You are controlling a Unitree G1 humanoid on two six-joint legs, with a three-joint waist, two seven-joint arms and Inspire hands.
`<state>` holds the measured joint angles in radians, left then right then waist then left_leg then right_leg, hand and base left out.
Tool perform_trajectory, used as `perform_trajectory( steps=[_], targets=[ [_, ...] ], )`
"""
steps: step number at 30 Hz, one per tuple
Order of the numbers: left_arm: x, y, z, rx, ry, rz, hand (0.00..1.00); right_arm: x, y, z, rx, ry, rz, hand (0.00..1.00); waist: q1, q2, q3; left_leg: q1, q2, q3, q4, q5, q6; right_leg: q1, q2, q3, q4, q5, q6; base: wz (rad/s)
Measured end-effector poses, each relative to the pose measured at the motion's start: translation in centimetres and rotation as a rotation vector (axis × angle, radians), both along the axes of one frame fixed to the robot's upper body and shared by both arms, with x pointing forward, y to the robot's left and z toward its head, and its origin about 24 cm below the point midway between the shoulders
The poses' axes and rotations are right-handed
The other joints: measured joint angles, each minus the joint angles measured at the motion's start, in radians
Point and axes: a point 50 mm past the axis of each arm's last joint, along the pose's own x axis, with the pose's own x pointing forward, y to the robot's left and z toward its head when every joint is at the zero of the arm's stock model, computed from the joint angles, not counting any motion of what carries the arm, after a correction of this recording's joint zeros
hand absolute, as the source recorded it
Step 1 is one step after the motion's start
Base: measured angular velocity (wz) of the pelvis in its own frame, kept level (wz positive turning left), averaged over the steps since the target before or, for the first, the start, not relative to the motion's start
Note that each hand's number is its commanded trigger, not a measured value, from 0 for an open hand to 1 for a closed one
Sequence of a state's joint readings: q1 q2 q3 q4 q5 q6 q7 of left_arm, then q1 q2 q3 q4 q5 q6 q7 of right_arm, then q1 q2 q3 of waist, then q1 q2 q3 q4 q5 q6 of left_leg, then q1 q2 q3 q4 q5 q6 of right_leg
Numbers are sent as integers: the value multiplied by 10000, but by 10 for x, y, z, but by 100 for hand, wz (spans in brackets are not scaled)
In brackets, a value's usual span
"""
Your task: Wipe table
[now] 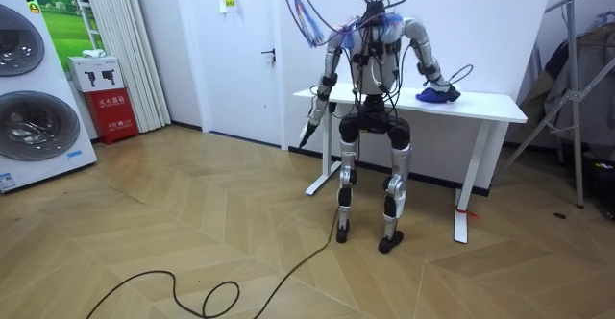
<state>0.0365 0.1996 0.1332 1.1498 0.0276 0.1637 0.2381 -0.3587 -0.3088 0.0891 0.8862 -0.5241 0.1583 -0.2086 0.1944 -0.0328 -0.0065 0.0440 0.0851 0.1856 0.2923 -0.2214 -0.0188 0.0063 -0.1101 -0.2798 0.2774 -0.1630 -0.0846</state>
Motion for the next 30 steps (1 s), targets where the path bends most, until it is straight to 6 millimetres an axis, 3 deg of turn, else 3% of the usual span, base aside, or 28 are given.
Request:
perform_trajectory(
  steps=[1, 4, 8, 11, 12, 13, 16, 19, 21, 23, 26, 27, 28, 29, 30],
  targets=[
    [5, -7, -1, -214, -145, 111, 0, 13, 14, 7, -243, -56, 757, 100, 1, -23, -19, -3, 13, 3, -282, 122, -68, -200, 139, 297, -40, 44, -101, -44],
    [17, -17, -1, -462, -522, 215, 0, 25, 38, 12, -91, -321, 1398, 100, 19, -263, -2, -22, -121, -138, -856, 546, -60, -350, 155, 260, -243, 90, -186, 14],
    [12, -8, 2, -156, -491, 276, 0, 20, 29, 10, -73, -406, 927, 100, 8, -609, -27, -195, -202, -713, -1052, 692, -75, -272, 134, -222, -487, 119, -91, 47],
    [-8, 5, 3, 214, -69, 389, 0, -4, 11, -7, 195, -455, 66, 100, -149, -812, 28, -161, -311, -1163, -1048, 683, -84, 194, 33, -760, -892, 216, 622, 58],
    [-21, 11, 4, 404, 223, 471, 0, -16, 4, -14, 252, -474, -288, 100, -231, -835, 17, -127, -388, -1355, -1043, 677, -81, 389, -12, -787, -983, 285, 1079, 58],
    [-33, 16, 4, 615, 536, 443, 0, -28, -5, -19, 231, -526, -659, 100, -277, -818, 17, -45, -469, -1493, -1040, 670, -71, 576, -64, -806, -1079, 263, 1319, 57],
    [-59, 26, 7, 979, 969, 976, 0, -54, -24, -29, 422, -612, -1813, 100, -508, -750, 17, 90, -600, -1934, -1013, 574, -41, 1024, -144, -1144, -1105, 107, 1457, 57],
    [-65, 27, 7, 1011, 1097, 1052, 0, -62, -30, -31, 476, -653, -2281, 100, -523, -642, 16, 118, -645, -2050, -879, 503, -7, 1198, -182, -1258, -1074, 86, 1484, 22],
    [-53, 24, 8, 974, 695, 917, 0, -57, -27, -29, 318, -668, -2143, 100, -489, -512, -51, 36, -666, -2138, -854, 455, -11, 1244, -175, -1283, -1043, 95, 1492, 2],
    [-37, 19, 7, 972, 365, 782, 0, -46, -19, -26, 217, -594, -1830, 100, -436, -440, -69, 40, -626, -2040, -852, 458, -17, 1145, -149, -1167, -977, 113, 1464, -22],
    [8, 5, 7, 700, -544, 229, 0, -9, 8, -8, -507, -382, -541, 100, 21, -448, -50, -143, -407, -1476, -947, 525, -116, 514, -63, -735, -622, 209, 1270, -69],
    [24, -1, 8, 589, -772, -173, 0, 11, 29, 2, -895, -339, 540, 100, 282, -502, -46, -318, -302, -1172, -1007, 582, -169, 125, 13, -512, -520, 271, 1161, -67],
    [42, -7, 10, 521, -1068, -622, 0, 31, 57, 15, -1358, -462, 1794, 100, 545, -612, -28, -562, -198, -1044, -1015, 659, -229, -200, 81, -505, -500, 351, 1043, -52],
    [50, -9, 12, 475, -1200, -794, 0, 43, 72, 24, -1415, -623, 2360, 100, 627, -691, 3, -706, -181, -1081, -1042, 719, -257, -360, 96, -563, -481, 374, 1005, -14],
    [61, -12, 14, 382, -1519, -1064, 0, 62, 95, 41, -1399, -919, 3122, 100, 815, -830, 98, -938, -119, -1174, -1121, 847, -327, -566, 174, -647, -522, 422, 926, 27]
  ],
)
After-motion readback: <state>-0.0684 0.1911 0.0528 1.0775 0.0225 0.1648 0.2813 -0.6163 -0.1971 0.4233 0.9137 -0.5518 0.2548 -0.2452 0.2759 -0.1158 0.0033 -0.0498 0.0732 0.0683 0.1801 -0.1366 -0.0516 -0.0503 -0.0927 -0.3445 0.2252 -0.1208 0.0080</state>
